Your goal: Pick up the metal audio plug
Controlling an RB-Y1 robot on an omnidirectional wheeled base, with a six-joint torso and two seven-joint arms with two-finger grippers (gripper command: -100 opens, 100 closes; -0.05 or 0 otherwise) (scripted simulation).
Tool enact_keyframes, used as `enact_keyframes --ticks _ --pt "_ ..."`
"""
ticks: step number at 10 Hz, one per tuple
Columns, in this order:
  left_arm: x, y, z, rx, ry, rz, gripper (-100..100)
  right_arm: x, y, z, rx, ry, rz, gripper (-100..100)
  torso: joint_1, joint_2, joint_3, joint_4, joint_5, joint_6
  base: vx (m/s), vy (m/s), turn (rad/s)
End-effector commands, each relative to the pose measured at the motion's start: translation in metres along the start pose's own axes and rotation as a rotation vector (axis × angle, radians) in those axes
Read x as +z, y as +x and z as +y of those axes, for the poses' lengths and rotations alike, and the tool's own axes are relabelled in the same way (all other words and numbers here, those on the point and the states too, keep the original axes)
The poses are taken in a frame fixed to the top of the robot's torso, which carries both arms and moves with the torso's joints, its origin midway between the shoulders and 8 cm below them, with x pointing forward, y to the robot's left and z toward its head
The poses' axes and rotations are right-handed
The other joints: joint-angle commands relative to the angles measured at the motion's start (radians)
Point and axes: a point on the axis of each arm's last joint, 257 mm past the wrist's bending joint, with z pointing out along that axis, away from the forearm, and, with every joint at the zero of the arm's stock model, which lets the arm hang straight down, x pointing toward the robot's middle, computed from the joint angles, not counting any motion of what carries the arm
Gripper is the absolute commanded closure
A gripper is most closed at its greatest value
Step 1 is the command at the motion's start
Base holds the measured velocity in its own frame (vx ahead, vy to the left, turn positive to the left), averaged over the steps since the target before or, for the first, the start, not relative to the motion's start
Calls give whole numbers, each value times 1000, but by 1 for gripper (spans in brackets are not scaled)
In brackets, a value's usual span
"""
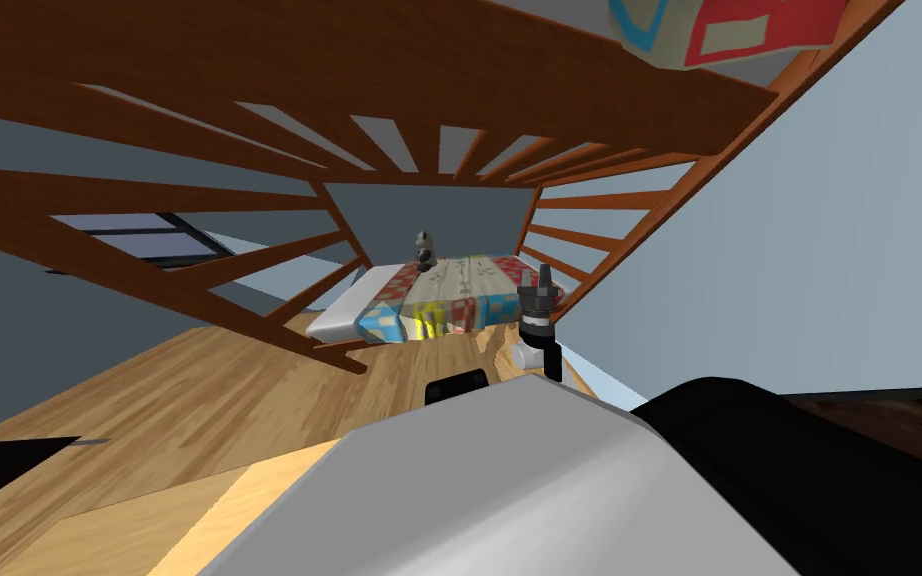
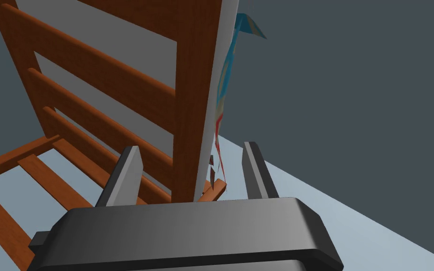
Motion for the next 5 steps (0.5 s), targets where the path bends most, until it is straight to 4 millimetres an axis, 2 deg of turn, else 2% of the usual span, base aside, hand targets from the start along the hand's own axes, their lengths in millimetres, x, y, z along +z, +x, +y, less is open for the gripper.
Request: enact_keyframes --ticks 1,5 --pt "0 0 0 0 0 0 100 0 0 0 0 0 0 0 0 0 0 0 0 0 -11 -4 17" --pt "0 0 0 0 0 0 100 0 0 0 0 0 0 0 2 -5 -3 -1 1 1 -2 -1 0"
